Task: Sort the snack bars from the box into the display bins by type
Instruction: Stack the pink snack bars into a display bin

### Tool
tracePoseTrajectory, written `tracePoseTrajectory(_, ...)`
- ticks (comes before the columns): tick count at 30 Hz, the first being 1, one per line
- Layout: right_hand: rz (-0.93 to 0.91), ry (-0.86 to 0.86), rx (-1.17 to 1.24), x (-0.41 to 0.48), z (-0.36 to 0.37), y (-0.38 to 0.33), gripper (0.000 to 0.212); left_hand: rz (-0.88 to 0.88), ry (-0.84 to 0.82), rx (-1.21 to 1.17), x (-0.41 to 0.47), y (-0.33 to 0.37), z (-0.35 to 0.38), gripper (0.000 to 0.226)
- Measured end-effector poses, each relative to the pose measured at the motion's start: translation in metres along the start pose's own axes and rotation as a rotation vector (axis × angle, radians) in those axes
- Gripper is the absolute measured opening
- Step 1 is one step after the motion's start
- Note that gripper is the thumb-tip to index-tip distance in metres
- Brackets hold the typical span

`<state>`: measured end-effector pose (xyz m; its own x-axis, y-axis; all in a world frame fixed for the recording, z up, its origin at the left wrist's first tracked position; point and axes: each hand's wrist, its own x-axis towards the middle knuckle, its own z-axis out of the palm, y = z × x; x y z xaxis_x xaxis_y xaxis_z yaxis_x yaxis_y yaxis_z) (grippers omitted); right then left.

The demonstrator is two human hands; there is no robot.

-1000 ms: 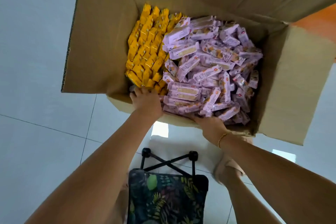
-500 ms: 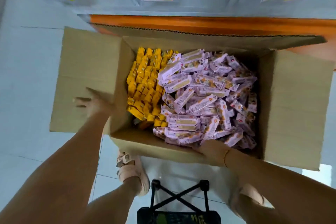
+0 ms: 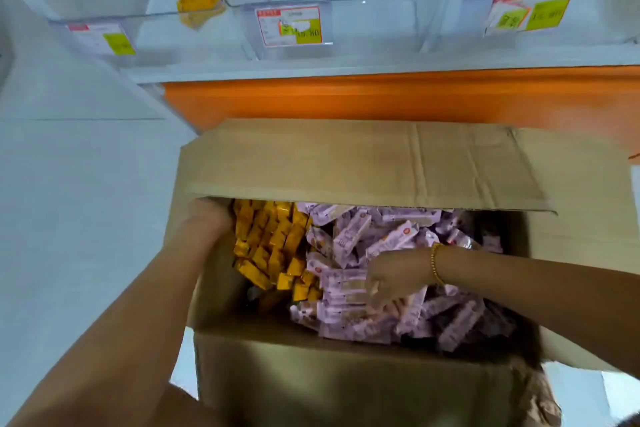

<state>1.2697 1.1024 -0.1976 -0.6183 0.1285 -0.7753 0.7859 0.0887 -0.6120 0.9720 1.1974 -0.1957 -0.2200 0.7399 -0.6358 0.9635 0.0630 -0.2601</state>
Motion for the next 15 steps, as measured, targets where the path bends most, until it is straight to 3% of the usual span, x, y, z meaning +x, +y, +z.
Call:
tracePoseTrajectory(3, -0.014, 0.284, -0.243, -0.008, -0.018, 0.012, 0.028, 0.0, -0.097, 0.155, -0.017, 0.033, 0.001, 0.038)
tracePoseTrajectory(5, 0.008, 0.436, -0.494, -0.01, -0.015, 0.025, 0.049, 0.062, -0.127, 0.194, -0.032, 0.06, -0.003, 0.037)
tracePoseTrajectory(8, 0.121, 0.473, -0.639, -0.004, -0.003, 0.059, 0.074, 0.211, -0.172, 0.052, -0.049, 0.098, 0.005, 0.04)
tracePoseTrajectory(12, 0.213, 0.577, -0.716, -0.002, 0.005, 0.074, 0.047, 0.334, -0.212, -0.227, -0.068, 0.143, 0.029, 0.055)
tracePoseTrajectory(15, 0.286, 0.59, -0.652, -0.007, 0.007, 0.07, 0.042, 0.344, -0.045, -0.237, -0.078, 0.157, 0.046, 0.042)
